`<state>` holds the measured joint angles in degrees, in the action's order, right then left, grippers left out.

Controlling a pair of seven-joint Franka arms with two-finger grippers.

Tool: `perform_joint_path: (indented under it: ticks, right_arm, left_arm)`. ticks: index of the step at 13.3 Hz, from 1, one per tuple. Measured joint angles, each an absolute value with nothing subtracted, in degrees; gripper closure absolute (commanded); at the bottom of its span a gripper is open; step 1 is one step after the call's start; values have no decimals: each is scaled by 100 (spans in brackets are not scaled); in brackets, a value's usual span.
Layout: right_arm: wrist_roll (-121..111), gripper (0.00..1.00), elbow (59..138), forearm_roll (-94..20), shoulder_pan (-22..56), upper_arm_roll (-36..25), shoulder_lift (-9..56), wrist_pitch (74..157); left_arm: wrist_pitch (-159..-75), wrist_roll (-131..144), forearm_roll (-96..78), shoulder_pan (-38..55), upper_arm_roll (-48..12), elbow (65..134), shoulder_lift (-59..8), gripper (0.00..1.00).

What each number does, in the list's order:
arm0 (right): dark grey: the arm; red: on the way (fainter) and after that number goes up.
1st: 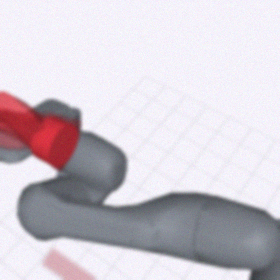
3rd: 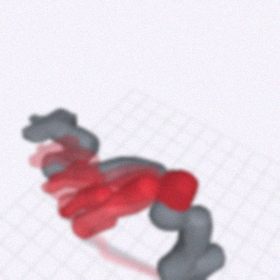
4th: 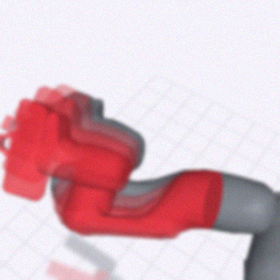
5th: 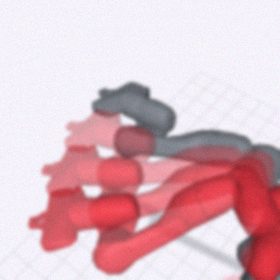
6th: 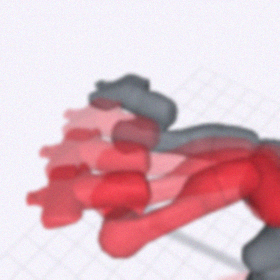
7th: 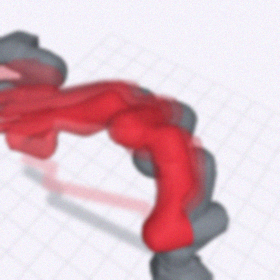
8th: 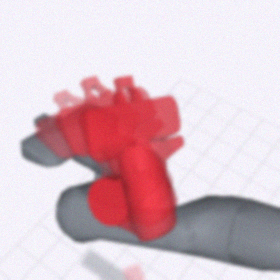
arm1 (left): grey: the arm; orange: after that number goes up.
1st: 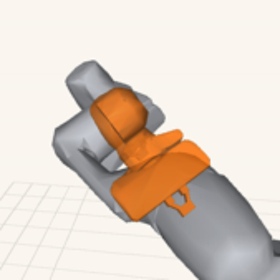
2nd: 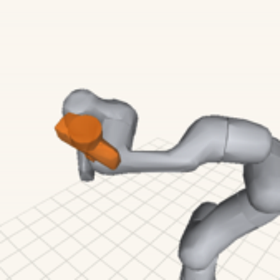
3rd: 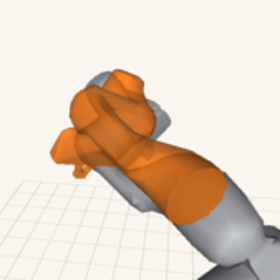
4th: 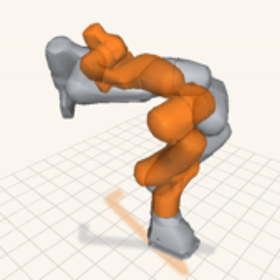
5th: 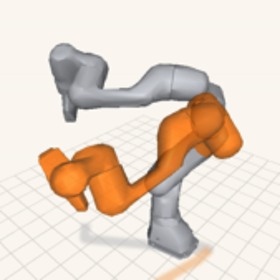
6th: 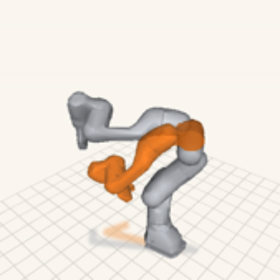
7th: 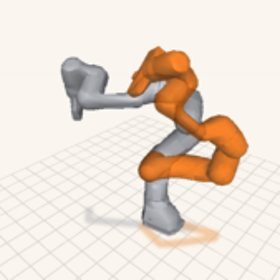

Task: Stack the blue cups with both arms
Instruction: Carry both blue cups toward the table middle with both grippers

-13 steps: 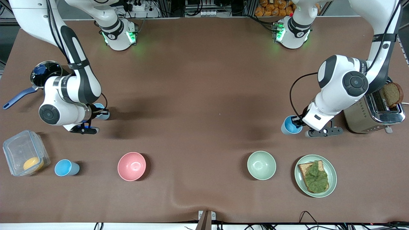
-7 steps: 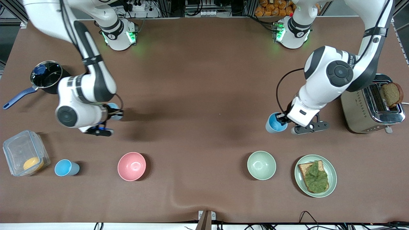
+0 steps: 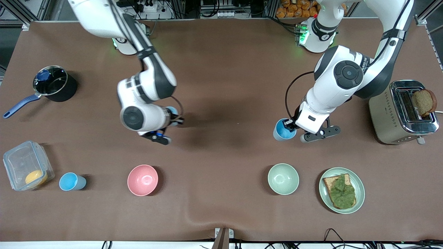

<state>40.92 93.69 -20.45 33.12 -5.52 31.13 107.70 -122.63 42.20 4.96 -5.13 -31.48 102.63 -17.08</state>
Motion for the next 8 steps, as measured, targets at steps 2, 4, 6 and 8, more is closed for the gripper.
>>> perform_joint_path:
  ticks: [2, 4, 6, 8]
  right_arm:
    - [4509, 100, 9055, -2192, 3592, -554, 3436, 11042]
    - [4702, 100, 8932, -2404, 3788, -555, 3653, 11367]
    - [4794, 83, 8897, -2474, 3937, -555, 3761, 11463]
    - [4809, 0, 8894, -2474, 3969, -563, 3785, 11470]
  left_arm:
    - [-12241, 4223, 496, -523, -3140, 10260, -1759, 100]
    - [-12240, 4256, 496, -519, -3140, 10258, -1818, 100]
    - [-12240, 4310, 496, -507, -3144, 10256, -1832, 100]
    - [-12240, 4316, 496, -503, -3145, 10243, -1832, 100]
